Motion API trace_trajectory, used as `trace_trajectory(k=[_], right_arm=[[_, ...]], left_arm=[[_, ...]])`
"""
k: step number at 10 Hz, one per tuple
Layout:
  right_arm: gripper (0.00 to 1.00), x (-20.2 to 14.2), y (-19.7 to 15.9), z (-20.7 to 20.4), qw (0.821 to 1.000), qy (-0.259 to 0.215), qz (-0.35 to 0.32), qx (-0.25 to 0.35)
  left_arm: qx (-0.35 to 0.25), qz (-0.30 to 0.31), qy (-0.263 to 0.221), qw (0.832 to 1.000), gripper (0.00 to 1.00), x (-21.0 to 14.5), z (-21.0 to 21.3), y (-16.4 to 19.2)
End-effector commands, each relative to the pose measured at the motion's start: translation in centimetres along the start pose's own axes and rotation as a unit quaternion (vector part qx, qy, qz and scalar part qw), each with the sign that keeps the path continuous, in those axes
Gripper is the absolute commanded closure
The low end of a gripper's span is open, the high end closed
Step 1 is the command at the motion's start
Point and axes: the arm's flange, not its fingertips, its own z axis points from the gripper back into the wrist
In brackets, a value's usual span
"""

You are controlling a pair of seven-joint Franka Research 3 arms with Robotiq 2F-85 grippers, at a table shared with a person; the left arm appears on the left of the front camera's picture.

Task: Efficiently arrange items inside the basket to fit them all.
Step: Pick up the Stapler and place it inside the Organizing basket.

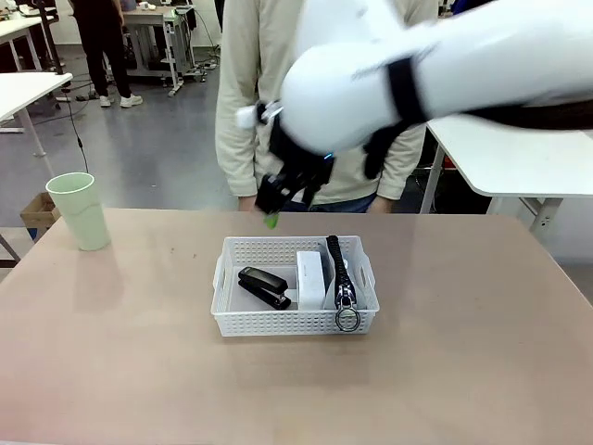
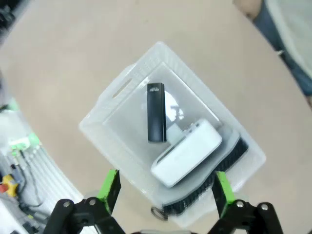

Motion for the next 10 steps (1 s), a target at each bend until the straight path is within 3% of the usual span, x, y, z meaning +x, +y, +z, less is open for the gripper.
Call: trace_trajectory(k=[1,2,5,6,8,9,10], right_arm=[[0.0,-8.8,-5.1,3.9,0.994,-0.008,-0.056,0.089],[0.0,-13.1,-8.2,6.0,0.987,-0.031,-0.13,0.09],[0.0,-24.2,-14.7,10.9,0.949,-0.128,-0.145,0.248],[0.0,-28.5,-18.2,11.2,0.917,-0.17,-0.187,0.308],[0.0,-36.7,-24.4,9.5,0.822,-0.283,-0.324,0.374],[0.0,-40.3,-25.7,8.0,0.788,-0.34,-0.341,0.385],[0.0,-42.5,-25.8,6.4,0.762,-0.38,-0.382,0.359]], left_arm=[[-0.009,0.002,-0.002,1.0,0.0,0.1,0.1,-0.1],[-0.009,0.002,-0.002,1.0,0.0,0.1,0.1,-0.1],[-0.009,0.002,-0.002,1.0,0.0,0.1,0.1,-0.1],[-0.009,0.002,-0.002,1.0,0.0,0.1,0.1,-0.1],[-0.009,0.002,-0.002,1.0,0.0,0.1,0.1,-0.1],[-0.009,0.002,-0.002,1.0,0.0,0.1,0.1,-0.1],[-0.009,0.002,-0.002,1.0,0.0,0.1,0.1,-0.1]])
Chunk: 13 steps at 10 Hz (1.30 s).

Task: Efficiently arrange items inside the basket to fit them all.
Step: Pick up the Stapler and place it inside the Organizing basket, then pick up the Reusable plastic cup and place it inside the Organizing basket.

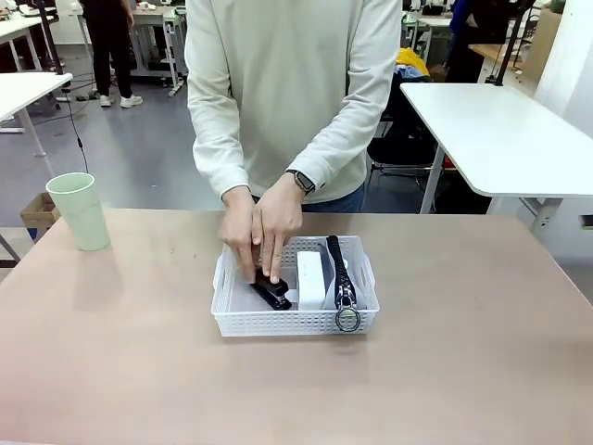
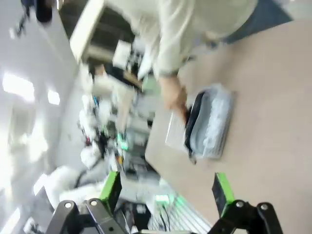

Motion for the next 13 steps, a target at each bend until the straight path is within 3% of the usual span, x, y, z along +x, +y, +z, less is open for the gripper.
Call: trace_trajectory(k=[1,2,13], right_arm=[[0.0,-3.9,-3.6,-3.6,0.996,-0.082,-0.009,-0.023],[0.0,0.0,0.0,0.0,1.0,0.0,0.0,0.0],[0.0,0.0,0.0,0.0,1.0,0.0,0.0,0.0]], left_arm=[[-0.008,0.001,-0.002,1.0,0.0,0.1,0.0,-0.1],[-0.008,0.001,-0.002,1.0,0.0,0.1,0.0,-0.1],[-0.008,0.001,-0.002,1.0,0.0,0.1,0.0,-0.1]])
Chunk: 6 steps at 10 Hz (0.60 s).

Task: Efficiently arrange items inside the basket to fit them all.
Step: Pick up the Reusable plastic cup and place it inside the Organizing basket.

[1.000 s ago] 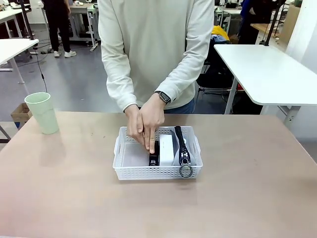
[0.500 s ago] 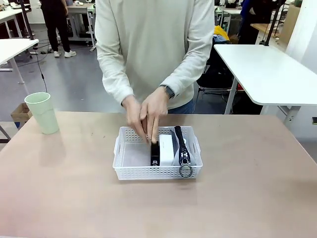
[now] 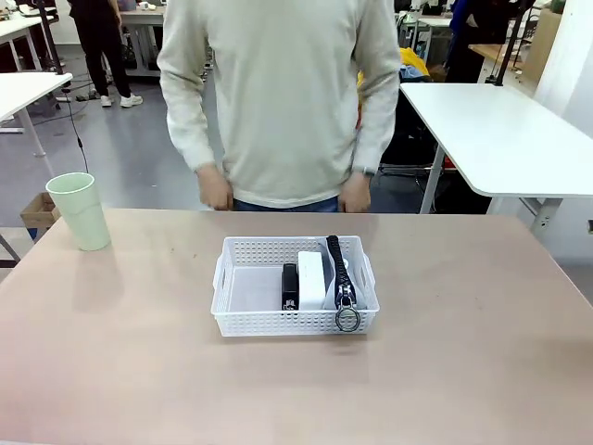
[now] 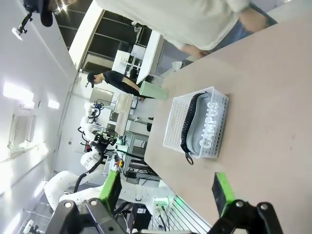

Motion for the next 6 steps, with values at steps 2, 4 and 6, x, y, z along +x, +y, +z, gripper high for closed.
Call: trace_trajectory(k=[2,4,6], right_arm=[[0.0,0.3,0.4,0.0,1.0,-0.002,0.004,0.005],[0.0,0.3,0.4,0.0,1.0,-0.002,0.004,0.005],[0.0,0.3,0.4,0.0,1.0,-0.002,0.004,0.005]], left_arm=[[-0.008,0.001,-0.002,1.0,0.0,0.1,0.0,-0.1],[-0.043,-0.071,0.017,0.996,0.0,-0.3,-1.2,-2.5],[-0.114,-0.191,0.08,0.972,0.0,-3.0,-5.8,-6.9]])
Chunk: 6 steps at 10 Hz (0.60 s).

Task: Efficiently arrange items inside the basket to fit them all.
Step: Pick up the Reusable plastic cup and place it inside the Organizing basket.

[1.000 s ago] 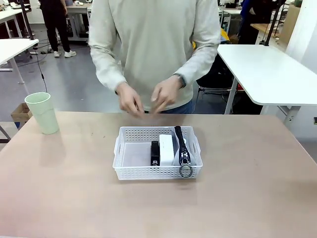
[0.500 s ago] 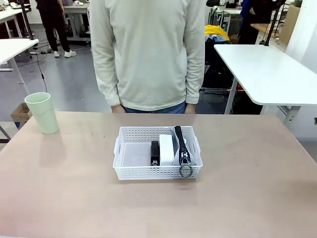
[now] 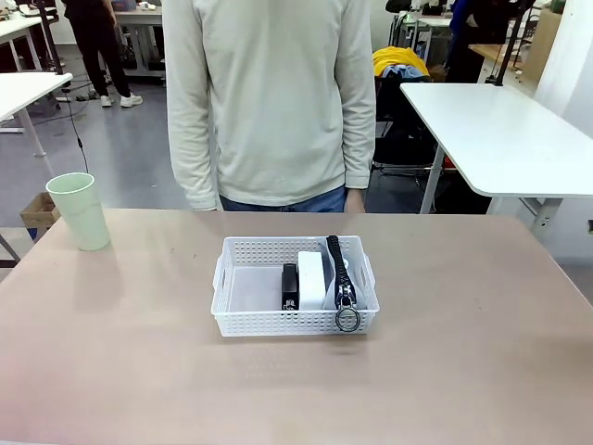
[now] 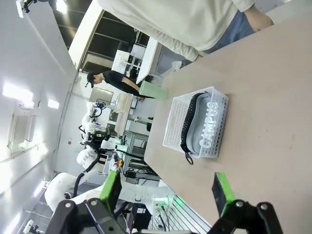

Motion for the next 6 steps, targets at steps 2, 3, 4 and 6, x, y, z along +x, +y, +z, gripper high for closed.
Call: trace_trajectory(k=[2,3,4,6], right_arm=[[0.0,0.3,0.3,0.0,1.0,-0.002,0.004,0.006],[0.0,0.3,0.3,0.0,1.0,-0.002,0.004,0.006],[0.0,0.3,0.3,0.0,1.0,-0.002,0.004,0.006],[0.0,0.3,0.3,0.0,1.0,-0.002,0.004,0.006]], left_arm=[[-0.073,-0.157,0.078,0.982,0.0,-4.1,-7.4,-3.5],[-0.087,-0.22,0.08,0.968,0.0,-5.6,-9.2,-4.0],[-0.113,-0.298,0.097,0.943,0.0,-7.1,-10.4,-3.9],[-0.131,-0.463,0.099,0.871,0.0,-11.2,-12.0,-1.3]])
